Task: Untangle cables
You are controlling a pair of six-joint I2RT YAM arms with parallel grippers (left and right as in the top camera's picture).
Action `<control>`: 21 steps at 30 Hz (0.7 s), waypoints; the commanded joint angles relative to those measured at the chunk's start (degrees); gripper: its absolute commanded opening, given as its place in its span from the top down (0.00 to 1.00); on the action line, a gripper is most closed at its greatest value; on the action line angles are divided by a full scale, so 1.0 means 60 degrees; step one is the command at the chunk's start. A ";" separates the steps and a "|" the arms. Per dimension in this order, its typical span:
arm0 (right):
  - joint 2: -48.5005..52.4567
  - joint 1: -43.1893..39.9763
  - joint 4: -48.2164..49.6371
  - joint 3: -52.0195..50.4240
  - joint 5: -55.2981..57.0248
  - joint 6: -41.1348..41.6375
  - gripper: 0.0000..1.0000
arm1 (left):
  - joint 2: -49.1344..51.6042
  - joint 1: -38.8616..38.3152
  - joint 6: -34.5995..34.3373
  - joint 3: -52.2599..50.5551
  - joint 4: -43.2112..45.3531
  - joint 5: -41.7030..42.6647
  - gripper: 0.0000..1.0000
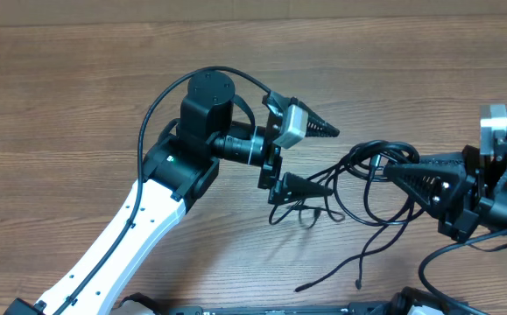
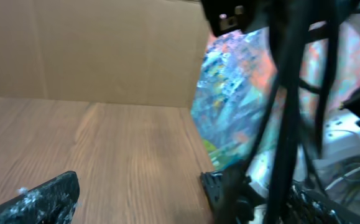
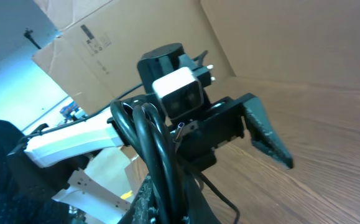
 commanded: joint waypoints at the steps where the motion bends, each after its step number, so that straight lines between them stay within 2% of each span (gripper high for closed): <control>1: -0.0062 -0.0007 -0.0018 0.0069 -0.0699 0.0051 0.96 | -0.0069 0.0022 0.0219 0.0215 0.0091 -0.0699 0.00; 11: -0.0062 -0.0007 -0.0233 0.0069 -0.0608 0.0044 0.96 | -0.0069 -0.0721 0.0208 0.0215 0.1967 -0.0641 0.00; 21: -0.0062 -0.0007 -0.0601 0.0069 0.0455 -0.0189 0.96 | -0.0069 -0.0976 -0.0018 0.0215 0.2539 -0.0382 0.00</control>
